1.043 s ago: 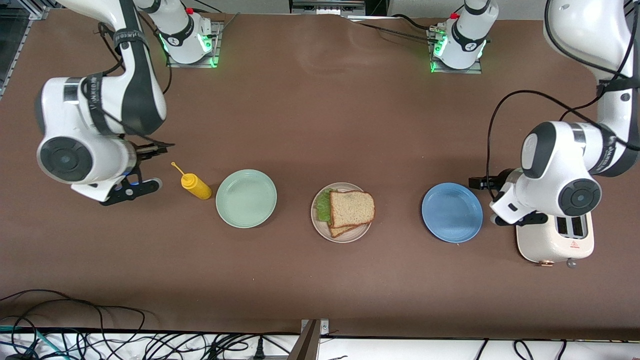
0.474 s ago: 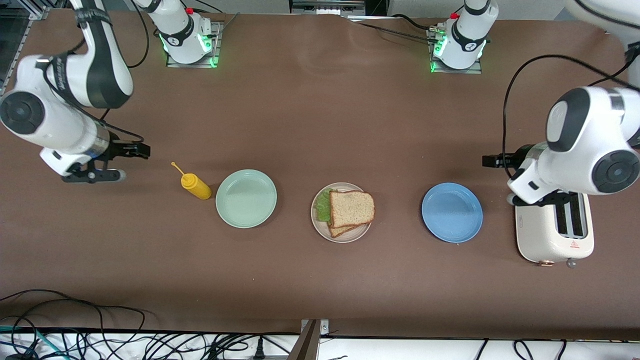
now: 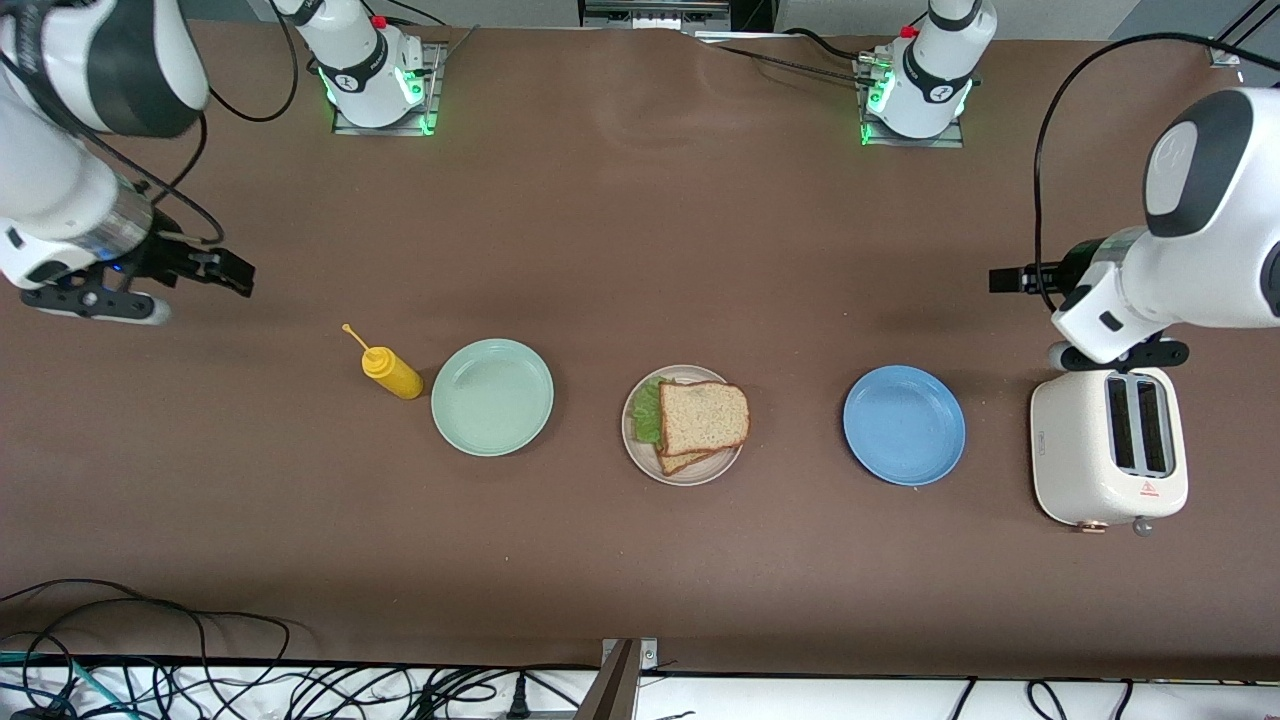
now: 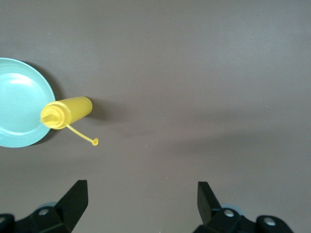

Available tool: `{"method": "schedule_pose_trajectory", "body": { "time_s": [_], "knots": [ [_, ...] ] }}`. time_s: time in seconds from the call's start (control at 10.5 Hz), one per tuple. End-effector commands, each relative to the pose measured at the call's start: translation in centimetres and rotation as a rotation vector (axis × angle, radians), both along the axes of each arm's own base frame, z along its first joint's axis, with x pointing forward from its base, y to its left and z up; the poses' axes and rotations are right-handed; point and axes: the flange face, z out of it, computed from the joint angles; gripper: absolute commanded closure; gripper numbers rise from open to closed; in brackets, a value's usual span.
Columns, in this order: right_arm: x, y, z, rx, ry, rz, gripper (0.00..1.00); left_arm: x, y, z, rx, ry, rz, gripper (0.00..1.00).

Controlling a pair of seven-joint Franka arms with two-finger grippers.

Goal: Make sandwich on beige plate with both arms

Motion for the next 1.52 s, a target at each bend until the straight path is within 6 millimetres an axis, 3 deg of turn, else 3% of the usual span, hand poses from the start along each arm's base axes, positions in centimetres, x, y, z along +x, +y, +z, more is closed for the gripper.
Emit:
{"method": "schedule_pose_trajectory", "body": {
  "time_s": [0.0, 0.19, 0.38, 0.47, 0.76, 1.14, 1.42],
  "knots": [
    [0.2, 0.3, 4.3, 0.096, 0.002, -0.05, 0.0, -1.7, 0.1, 1.0, 0.025, 0.003, -0.011, 0.0],
    [0.0, 0.0, 7.1, 0.086, -0.014, -0.036, 0.0, -2.2, 0.1, 1.4, 0.025, -0.006, -0.004, 0.0],
    [-0.3, -0.8, 8.7, 0.08, -0.049, -0.001, 0.0, -2.5, 0.7, 3.1, 0.024, -0.041, 0.008, 0.0],
    [-0.3, -1.0, 8.8, 0.081, -0.052, 0.003, 0.0, -2.8, 0.8, 4.1, 0.023, -0.064, 0.014, 0.0],
    [-0.1, -1.2, 8.7, 0.069, -0.051, 0.006, 0.0, -3.8, 0.6, 4.3, 0.041, -0.078, 0.061, 0.0],
    [1.2, -1.2, 8.7, 0.063, -0.052, 0.022, 0.0, -5.3, 0.8, 2.8, 0.035, -0.102, 0.062, 0.0],
    [1.2, -1.3, 8.7, 0.06, -0.046, 0.027, 0.0, -6.9, 1.0, 0.3, 0.027, -0.138, 0.062, 0.0]
  ]
}}
